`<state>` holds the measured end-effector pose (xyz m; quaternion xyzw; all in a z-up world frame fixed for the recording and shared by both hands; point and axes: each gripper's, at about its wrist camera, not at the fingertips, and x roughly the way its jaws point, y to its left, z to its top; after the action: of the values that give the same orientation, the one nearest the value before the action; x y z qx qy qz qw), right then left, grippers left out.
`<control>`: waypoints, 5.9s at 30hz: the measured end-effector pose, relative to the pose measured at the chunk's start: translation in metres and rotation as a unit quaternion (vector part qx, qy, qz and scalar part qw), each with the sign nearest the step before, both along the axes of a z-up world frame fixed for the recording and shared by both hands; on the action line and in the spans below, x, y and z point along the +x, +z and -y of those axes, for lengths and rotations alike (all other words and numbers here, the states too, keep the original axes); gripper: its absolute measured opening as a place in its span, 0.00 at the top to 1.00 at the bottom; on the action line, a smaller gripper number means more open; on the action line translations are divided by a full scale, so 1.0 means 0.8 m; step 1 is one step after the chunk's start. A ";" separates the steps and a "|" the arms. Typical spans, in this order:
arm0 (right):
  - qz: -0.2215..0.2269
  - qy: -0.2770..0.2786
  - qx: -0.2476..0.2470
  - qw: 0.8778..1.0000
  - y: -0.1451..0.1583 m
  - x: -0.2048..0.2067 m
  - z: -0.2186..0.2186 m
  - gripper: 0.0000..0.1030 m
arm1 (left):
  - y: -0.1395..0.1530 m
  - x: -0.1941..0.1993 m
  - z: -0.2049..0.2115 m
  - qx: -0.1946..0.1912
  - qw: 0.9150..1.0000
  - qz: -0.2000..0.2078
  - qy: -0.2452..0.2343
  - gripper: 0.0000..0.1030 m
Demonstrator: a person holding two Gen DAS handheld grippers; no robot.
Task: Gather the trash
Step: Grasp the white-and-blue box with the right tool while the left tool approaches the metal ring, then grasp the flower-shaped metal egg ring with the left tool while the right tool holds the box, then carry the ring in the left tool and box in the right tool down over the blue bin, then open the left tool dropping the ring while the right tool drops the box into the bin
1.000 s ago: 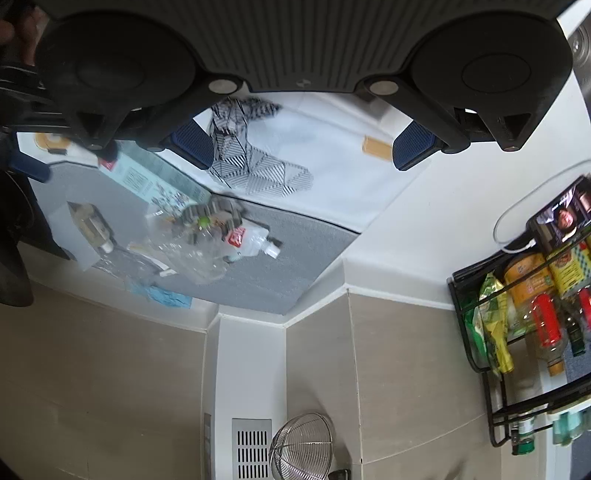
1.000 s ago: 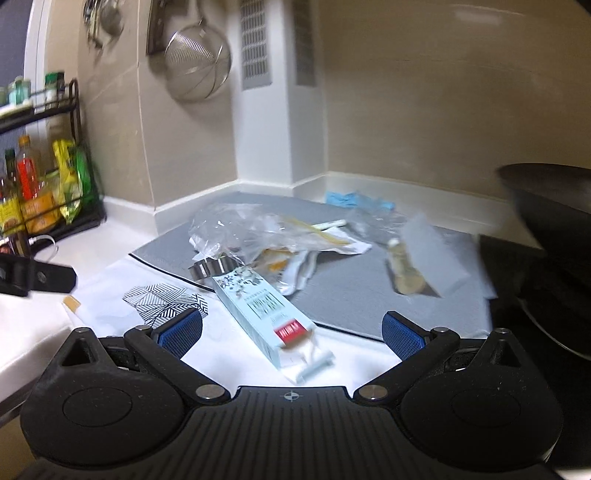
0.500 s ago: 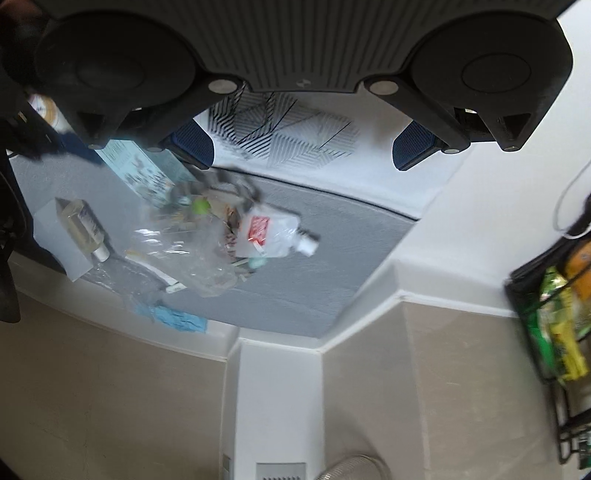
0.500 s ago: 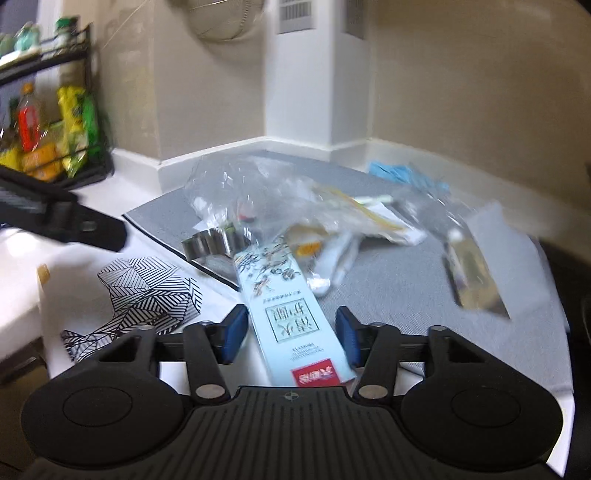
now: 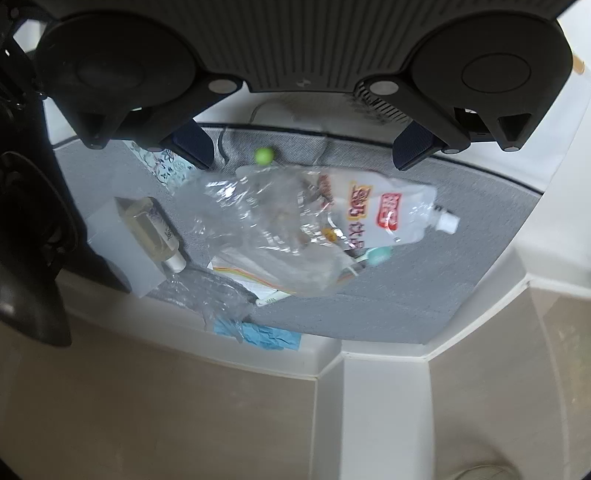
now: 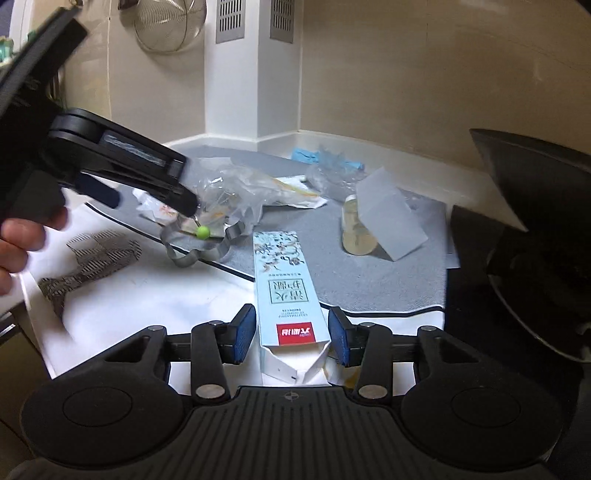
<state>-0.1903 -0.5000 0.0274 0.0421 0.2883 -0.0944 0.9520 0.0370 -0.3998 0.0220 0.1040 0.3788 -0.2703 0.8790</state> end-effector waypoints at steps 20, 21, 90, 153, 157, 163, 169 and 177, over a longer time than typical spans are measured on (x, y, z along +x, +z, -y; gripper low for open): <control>-0.009 -0.005 0.030 0.999 -0.004 0.027 -0.001 0.60 | -0.022 0.022 -0.016 0.011 0.992 -0.105 0.072 0.26; -0.008 -0.007 0.037 0.999 -0.004 0.021 -0.001 0.60 | -0.018 0.017 -0.022 0.008 0.992 -0.103 0.069 0.26; 0.125 0.038 0.019 0.991 0.085 -0.127 -0.096 0.60 | 0.058 -0.243 -0.207 0.048 0.991 0.061 0.114 0.25; -0.246 0.174 0.015 0.953 -0.217 -0.104 -0.263 0.59 | -0.289 -0.300 -0.289 0.179 0.953 -0.194 0.152 0.25; -0.241 0.161 0.024 0.957 -0.222 -0.092 -0.259 0.54 | -0.289 -0.294 -0.285 0.187 0.952 -0.194 0.142 0.07; -0.234 0.143 0.050 0.960 -0.210 -0.090 -0.246 0.25 | -0.274 -0.297 -0.287 0.200 0.956 -0.166 0.138 0.00; -0.187 0.147 0.031 0.971 -0.159 -0.106 -0.236 0.19 | -0.229 -0.303 -0.311 0.131 0.965 -0.168 0.151 0.00; 0.017 0.196 -0.062 0.978 -0.004 -0.185 -0.214 0.02 | -0.100 -0.350 -0.348 0.031 0.987 -0.067 0.140 0.00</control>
<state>-0.3387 -0.3288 0.0238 -0.0731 0.2681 0.0773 0.9575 -0.2430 -0.1213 -0.0576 0.0585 0.4558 -0.1396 0.8771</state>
